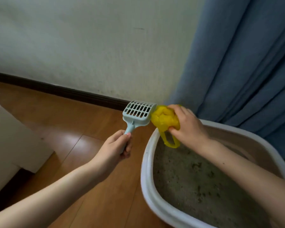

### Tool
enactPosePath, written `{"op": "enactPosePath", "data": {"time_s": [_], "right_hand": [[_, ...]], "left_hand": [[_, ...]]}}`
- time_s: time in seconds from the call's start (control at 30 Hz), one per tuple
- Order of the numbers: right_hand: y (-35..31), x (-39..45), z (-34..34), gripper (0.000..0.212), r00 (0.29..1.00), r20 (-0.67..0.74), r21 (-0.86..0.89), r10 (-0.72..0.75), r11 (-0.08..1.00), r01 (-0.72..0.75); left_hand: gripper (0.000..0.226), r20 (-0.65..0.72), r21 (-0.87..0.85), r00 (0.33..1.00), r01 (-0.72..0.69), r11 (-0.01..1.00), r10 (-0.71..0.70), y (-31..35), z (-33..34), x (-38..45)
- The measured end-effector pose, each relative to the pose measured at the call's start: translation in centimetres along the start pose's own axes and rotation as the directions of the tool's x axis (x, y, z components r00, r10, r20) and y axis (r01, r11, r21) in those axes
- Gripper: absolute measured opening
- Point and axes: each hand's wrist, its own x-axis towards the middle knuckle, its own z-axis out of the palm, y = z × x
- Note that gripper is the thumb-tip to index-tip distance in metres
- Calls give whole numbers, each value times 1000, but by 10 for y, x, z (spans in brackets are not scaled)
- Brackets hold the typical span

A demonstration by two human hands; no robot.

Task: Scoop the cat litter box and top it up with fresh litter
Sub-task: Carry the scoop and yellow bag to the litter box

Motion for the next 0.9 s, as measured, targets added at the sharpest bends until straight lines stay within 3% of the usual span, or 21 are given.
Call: {"op": "enactPosePath", "data": {"time_s": [0.2, 0.33, 0.43, 0.57, 0.7, 0.9], "right_hand": [[-51, 33, 49, 53, 988, -62, 98, -139, 985, 144], [-76, 40, 89, 53, 963, 63, 165, -264, 954, 251], [-84, 38, 116, 55, 923, 178, 122, -342, 938, 324], [-86, 27, 140, 58, 883, 361, -9, -300, 946, 325], [-86, 16, 153, 62, 839, 488, -27, -240, 957, 289], [-80, 16, 139, 79, 825, 503, 50, -258, 962, 270]], "left_hand": [[17, -178, -22, 984, 3, 1000, -7, 3, -49, -26], [17, -290, -80, 954, 52, 995, -73, -12, -86, -45], [17, -338, -72, 936, 79, 994, -99, -20, -107, -53], [18, -357, -97, 925, 102, 990, -131, -24, -116, -59], [19, -331, -70, 932, 135, 988, -150, -31, -112, -63], [19, -307, -68, 943, 115, 991, -130, -25, -96, -55]]}}
